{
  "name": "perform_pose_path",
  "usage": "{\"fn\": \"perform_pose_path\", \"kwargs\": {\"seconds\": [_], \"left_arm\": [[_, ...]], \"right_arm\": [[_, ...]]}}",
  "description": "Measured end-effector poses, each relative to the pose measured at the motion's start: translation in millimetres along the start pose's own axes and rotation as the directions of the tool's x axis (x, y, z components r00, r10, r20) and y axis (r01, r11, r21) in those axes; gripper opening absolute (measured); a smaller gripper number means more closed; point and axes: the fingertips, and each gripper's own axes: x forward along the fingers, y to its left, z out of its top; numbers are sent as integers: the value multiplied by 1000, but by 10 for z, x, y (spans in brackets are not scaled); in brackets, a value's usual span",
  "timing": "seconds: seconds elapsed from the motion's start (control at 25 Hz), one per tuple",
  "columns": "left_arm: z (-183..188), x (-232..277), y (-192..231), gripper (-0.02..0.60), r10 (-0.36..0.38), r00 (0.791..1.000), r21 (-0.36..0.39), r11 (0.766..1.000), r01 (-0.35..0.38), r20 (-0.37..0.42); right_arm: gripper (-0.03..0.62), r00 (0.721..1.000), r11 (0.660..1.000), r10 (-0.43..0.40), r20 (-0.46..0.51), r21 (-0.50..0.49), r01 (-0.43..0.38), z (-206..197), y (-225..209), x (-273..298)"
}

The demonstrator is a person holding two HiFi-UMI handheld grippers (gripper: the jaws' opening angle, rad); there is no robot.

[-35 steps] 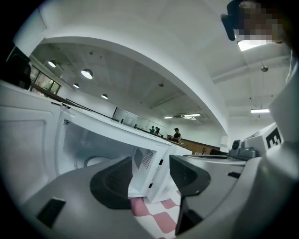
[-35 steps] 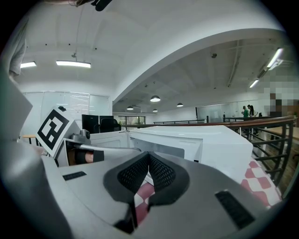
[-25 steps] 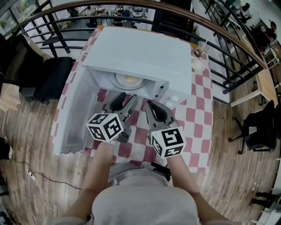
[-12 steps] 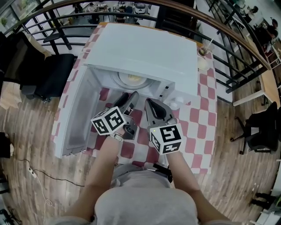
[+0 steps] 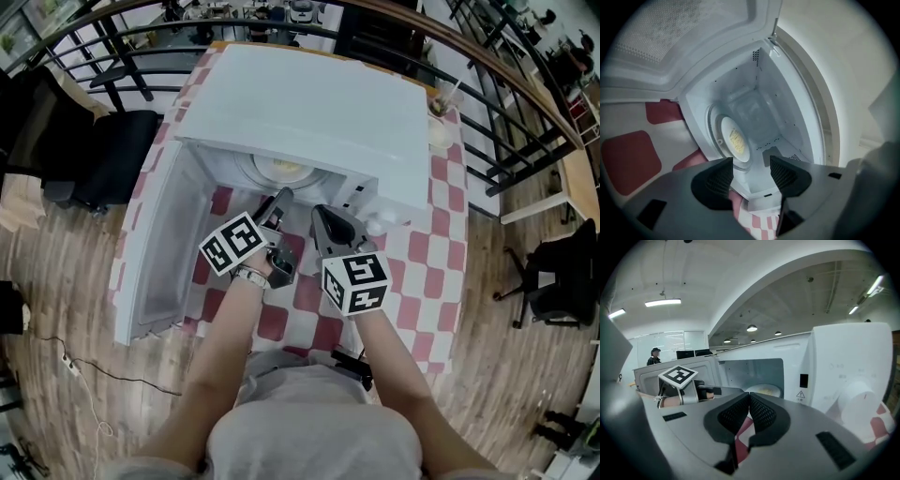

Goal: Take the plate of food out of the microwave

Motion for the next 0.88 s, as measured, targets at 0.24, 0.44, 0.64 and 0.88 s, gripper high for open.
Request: {"fn": "perform_pose_path", "kwargs": {"seconds": [0.24, 0.44, 0.64, 0.88], "left_arm": [[-24, 121, 336, 242, 86, 996, -157, 984, -83, 14], [-62, 212, 524, 275, 136, 991, -260, 957, -127, 17], [-55, 291, 629, 293, 180, 983, -305, 938, -165, 22], [-23, 402, 724, 299, 241, 970, -371, 904, -211, 37]], "right_arm": [[25, 1000, 1000, 5, -19, 2, -5, -75, -35, 92], [25, 999, 999, 21, -45, -39, -23, -152, 10, 134], [25, 998, 999, 29, -57, -41, -31, -192, 8, 164], [25, 997, 998, 33, -75, -41, -37, -233, -27, 185]]}}
